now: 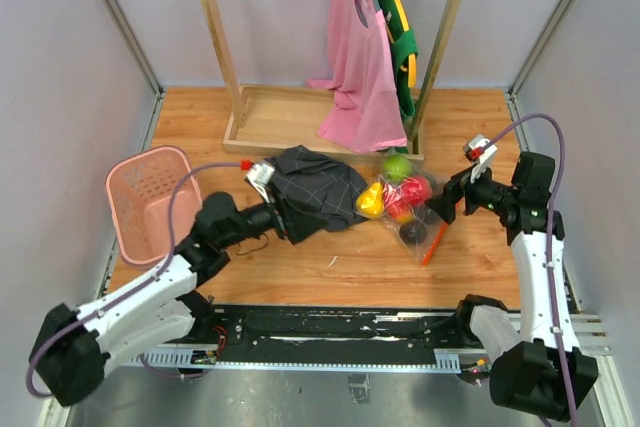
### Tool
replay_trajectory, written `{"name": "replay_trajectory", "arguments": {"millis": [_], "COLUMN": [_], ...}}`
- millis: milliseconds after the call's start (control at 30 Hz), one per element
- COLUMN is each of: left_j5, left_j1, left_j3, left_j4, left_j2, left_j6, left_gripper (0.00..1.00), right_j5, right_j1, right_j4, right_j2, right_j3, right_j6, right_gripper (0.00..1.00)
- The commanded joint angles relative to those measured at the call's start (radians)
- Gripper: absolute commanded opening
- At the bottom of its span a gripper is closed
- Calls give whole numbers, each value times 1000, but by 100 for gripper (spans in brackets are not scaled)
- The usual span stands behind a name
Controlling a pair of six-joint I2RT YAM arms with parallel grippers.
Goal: Open the zip-top bag and remove the fake food
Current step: Move the zipper food storage bag to the center of the board.
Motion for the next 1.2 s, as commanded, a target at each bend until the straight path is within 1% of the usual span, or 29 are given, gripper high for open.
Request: {"name": "replay_trajectory", "arguments": {"millis": [0, 33, 100, 233, 367, 467, 567, 667, 800, 933, 1067, 1133, 1167], "left_j5": [-335, -389, -468, -539, -619, -699, -821, -942, -1057, -1101, -1142, -1150, -1151], "left_j1": [-292, -349, -441, -556, -638, -684, -725, -771, -819, -840, -851, -851, -851], "left_j3": [-54, -60, -63, -40, 42, 74, 119, 199, 296, 373, 429, 442, 447], "left_j4": [297, 359, 487, 801, 887, 933, 944, 884, 838, 787, 687, 682, 688], "left_j2": [128, 182, 320, 582, 795, 909, 987, 1059, 1169, 1255, 1279, 1301, 1316], "left_j6": [-88, -99, -154, -264, -346, -430, -466, -466, -504, -543, -557, -578, -588], "left_gripper": [86, 85, 84, 84, 84, 84, 84, 84, 84, 80, 78, 76, 74], "right_j5": [-18, -16, -35, -27, 14, 47, 61, 60, 73, 78, 89, 91, 90], "right_j1": [-10, -15, -31, -51, -58, -57, -57, -57, -58, -58, -59, -60, -60], "right_j4": [-24, -68, -121, -116, -94, -82, -61, -53, -54, -58, -59, -59, -60], "right_j2": [45, 68, 105, 122, 118, 102, 78, 70, 75, 76, 71, 70, 70], "right_j3": [39, 86, 125, 123, 116, 108, 93, 87, 88, 90, 86, 88, 88], "right_j6": [25, 22, 14, 36, 60, 63, 73, 82, 84, 82, 77, 79, 79], "right_gripper": [98, 99, 99, 98, 98, 99, 98, 99, 99, 98, 98, 98, 98]}}
